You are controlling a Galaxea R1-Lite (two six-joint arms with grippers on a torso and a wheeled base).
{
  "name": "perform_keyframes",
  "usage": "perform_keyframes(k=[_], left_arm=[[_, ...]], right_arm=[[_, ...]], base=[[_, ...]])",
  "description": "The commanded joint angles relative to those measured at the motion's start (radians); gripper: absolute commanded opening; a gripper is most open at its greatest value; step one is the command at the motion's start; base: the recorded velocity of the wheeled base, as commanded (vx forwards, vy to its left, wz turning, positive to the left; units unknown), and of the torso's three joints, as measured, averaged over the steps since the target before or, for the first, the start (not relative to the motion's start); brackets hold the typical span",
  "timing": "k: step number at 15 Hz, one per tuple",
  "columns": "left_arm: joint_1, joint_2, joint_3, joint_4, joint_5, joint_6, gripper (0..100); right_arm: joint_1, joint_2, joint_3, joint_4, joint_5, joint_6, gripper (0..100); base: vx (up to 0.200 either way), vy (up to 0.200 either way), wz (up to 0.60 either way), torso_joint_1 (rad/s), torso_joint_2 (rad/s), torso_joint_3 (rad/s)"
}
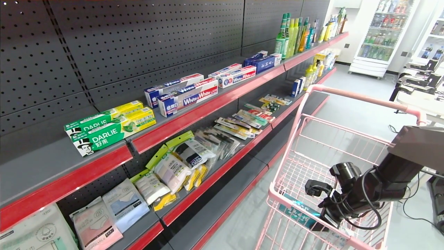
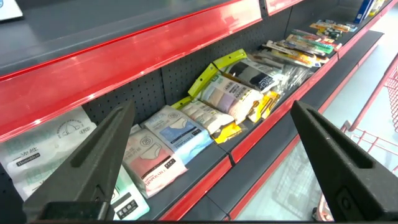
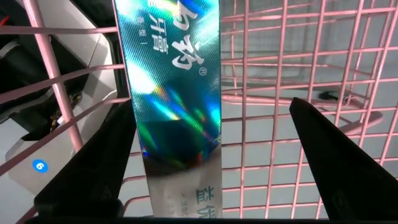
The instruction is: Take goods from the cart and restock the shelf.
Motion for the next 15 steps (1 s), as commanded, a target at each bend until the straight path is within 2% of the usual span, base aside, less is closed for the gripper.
perform_keyframes(k=[1,6,7,12,15], left_arm=[[0.0,0.001,0.0,0.0,0.0,0.0,100],[0.0,0.001,0.0,0.0,0.0,0.0,100],[0.0,0.001,0.0,0.0,0.0,0.0,100],[0.0,0.001,0.0,0.0,0.0,0.0,100],[0.0,0.001,0.0,0.0,0.0,0.0,100]], right_arm=[[0.004,0.006,0.011,-0.008,0.0,0.0,100],[0.003,0.006,0.014,-0.008,0.002,-0.002,100],[0.001,0.006,0.014,-0.008,0.003,-0.004,0],[0.004,0.006,0.014,-0.009,0.0,-0.002,0],[-0.008,-0.026,-0.005,-0.009,-0.006,0.052,0]], base=[[0.0,0.0,0.0,0.0,0.0,0.0],[0.0,0.0,0.0,0.0,0.0,0.0],[0.0,0.0,0.0,0.0,0.0,0.0],[0.0,0.0,0.0,0.0,0.0,0.0],[0.0,0.0,0.0,0.0,0.0,0.0]])
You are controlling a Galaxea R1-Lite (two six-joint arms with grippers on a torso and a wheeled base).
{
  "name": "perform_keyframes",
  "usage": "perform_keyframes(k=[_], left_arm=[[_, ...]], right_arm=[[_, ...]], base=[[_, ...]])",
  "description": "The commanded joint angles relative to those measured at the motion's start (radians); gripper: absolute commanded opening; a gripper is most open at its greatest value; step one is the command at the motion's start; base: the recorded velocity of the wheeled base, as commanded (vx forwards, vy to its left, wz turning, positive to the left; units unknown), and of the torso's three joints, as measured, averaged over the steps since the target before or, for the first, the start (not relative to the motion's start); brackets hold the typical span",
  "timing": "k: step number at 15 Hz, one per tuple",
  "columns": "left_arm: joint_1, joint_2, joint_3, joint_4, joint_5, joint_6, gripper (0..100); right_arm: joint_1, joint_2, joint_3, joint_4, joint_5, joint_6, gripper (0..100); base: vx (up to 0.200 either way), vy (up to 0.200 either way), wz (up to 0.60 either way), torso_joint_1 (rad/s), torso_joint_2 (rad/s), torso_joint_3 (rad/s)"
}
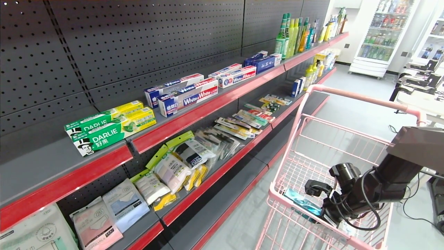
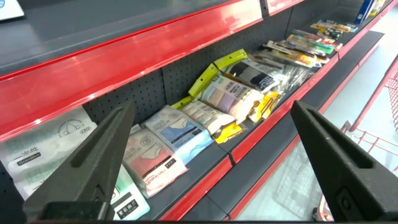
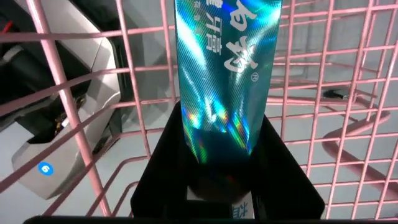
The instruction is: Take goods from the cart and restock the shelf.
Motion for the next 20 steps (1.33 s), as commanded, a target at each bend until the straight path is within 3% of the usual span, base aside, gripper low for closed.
perform_keyframes(k=[1,4,6,9,13,15,16,18,20], left_arm=[[0.0,0.001,0.0,0.0,0.0,0.0,100],[0.0,0.001,0.0,0.0,0.0,0.0,100],[0.0,0.001,0.0,0.0,0.0,0.0,100],[0.0,0.001,0.0,0.0,0.0,0.0,100],[0.0,0.001,0.0,0.0,0.0,0.0,100],[0.0,0.001,0.0,0.0,0.0,0.0,100],[0.0,0.001,0.0,0.0,0.0,0.0,100],[0.0,0.001,0.0,0.0,0.0,0.0,100],[0.0,0.001,0.0,0.0,0.0,0.0,100]], right_arm=[[-0.012,-0.056,-0.039,0.001,-0.017,0.047,0],[-0.018,-0.166,-0.146,0.009,-0.123,0.196,0],[-0.015,-0.258,-0.149,0.012,-0.181,0.288,0],[-0.009,-0.47,-0.089,0.082,-0.259,0.412,0],[-0.009,-0.912,0.024,0.309,-0.29,0.56,0],[-0.007,-1.162,0.089,0.427,-0.279,0.566,0],[-0.007,-1.208,0.109,0.441,-0.278,0.564,0],[-0.009,-1.488,0.268,0.486,-0.266,0.564,0],[-0.021,-1.626,0.306,0.512,-0.264,0.564,0]], base=[[0.0,0.0,0.0,0.0,0.0,0.0],[0.0,0.0,0.0,0.0,0.0,0.0],[0.0,0.0,0.0,0.0,0.0,0.0],[0.0,0.0,0.0,0.0,0.0,0.0],[0.0,0.0,0.0,0.0,0.0,0.0],[0.0,0.0,0.0,0.0,0.0,0.0],[0.0,0.0,0.0,0.0,0.0,0.0],[0.0,0.0,0.0,0.0,0.0,0.0],[0.0,0.0,0.0,0.0,0.0,0.0]])
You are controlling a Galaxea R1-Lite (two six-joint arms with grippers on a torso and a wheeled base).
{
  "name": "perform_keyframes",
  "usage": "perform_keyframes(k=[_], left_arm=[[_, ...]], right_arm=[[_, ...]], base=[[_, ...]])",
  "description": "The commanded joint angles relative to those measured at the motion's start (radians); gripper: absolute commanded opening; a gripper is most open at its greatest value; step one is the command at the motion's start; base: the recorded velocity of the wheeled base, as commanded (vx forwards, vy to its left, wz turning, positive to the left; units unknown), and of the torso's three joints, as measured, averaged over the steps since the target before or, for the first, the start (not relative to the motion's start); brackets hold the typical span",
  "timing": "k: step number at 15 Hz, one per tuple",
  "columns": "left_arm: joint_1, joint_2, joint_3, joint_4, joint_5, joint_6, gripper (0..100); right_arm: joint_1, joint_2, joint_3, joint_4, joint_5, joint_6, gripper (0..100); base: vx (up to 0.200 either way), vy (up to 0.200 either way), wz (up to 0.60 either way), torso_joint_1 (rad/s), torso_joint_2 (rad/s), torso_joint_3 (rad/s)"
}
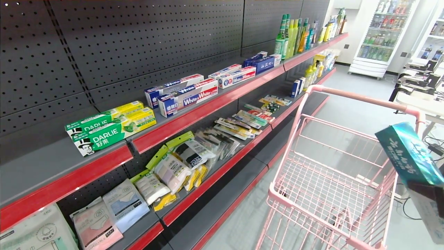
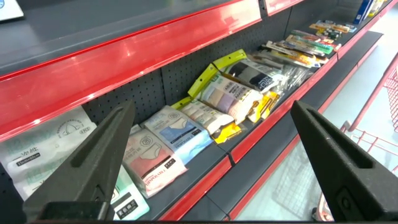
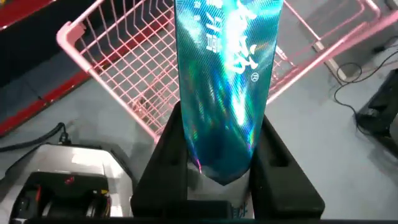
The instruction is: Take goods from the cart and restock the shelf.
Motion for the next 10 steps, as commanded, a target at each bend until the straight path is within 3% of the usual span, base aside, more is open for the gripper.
perform_keyframes(k=[1,10], left_arm=[[0.0,0.001,0.0,0.0,0.0,0.0,100],[0.0,0.001,0.0,0.0,0.0,0.0,100]], right_arm=[[-0.006,-0.359,0.12,0.058,0.004,0.007,0],[-0.01,-0.509,0.213,0.056,-0.005,-0.029,0]], base=[[0.0,0.0,0.0,0.0,0.0,0.0],[0.0,0.0,0.0,0.0,0.0,0.0]])
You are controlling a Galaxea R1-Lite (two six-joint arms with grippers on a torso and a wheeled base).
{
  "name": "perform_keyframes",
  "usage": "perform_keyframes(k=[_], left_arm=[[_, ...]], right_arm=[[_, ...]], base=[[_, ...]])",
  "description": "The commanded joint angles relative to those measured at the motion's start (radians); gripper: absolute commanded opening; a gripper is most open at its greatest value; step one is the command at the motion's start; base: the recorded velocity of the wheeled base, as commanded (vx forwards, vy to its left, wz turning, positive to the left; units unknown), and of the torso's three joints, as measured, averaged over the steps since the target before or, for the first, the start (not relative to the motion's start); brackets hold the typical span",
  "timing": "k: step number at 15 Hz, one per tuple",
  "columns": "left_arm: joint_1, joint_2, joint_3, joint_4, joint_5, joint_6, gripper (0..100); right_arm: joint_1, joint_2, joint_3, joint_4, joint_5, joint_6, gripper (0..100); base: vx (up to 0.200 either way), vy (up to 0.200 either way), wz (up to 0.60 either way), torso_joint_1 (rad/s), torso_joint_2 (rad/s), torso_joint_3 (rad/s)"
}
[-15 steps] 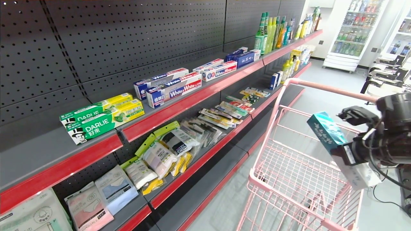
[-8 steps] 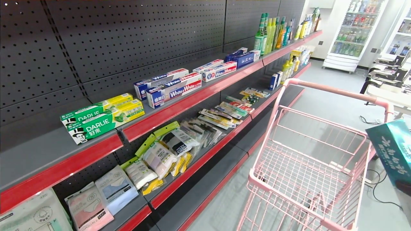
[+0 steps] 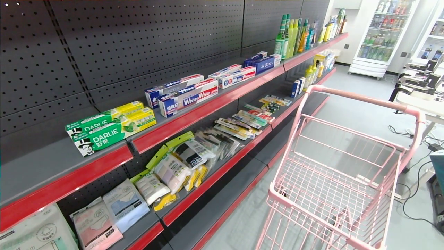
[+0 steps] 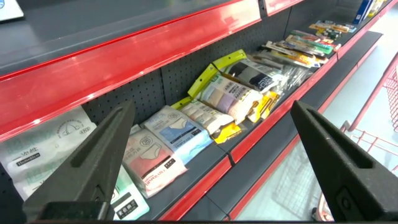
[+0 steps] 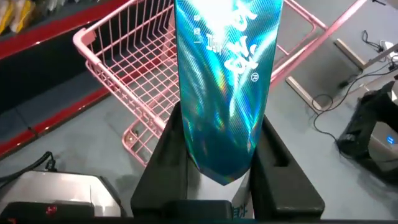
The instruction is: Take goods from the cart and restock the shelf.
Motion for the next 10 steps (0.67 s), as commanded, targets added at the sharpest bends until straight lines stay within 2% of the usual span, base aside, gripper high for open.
perform_keyframes(k=[1,4,10], left_arm=[[0.0,0.001,0.0,0.0,0.0,0.0,100],[0.0,0.001,0.0,0.0,0.0,0.0,100],[0.0,0.001,0.0,0.0,0.0,0.001,100]], right_arm=[[-0.001,-0.035,0.034,-0.004,0.001,-0.004,0],[-0.001,-0.05,0.048,-0.001,-0.001,-0.022,0],[-0.004,-0.047,0.054,-0.006,-0.003,-0.035,0]], base=[[0.0,0.0,0.0,0.0,0.0,0.0],[0.0,0.0,0.0,0.032,-0.07,-0.037],[0.0,0.0,0.0,0.228,-0.52,-0.287]])
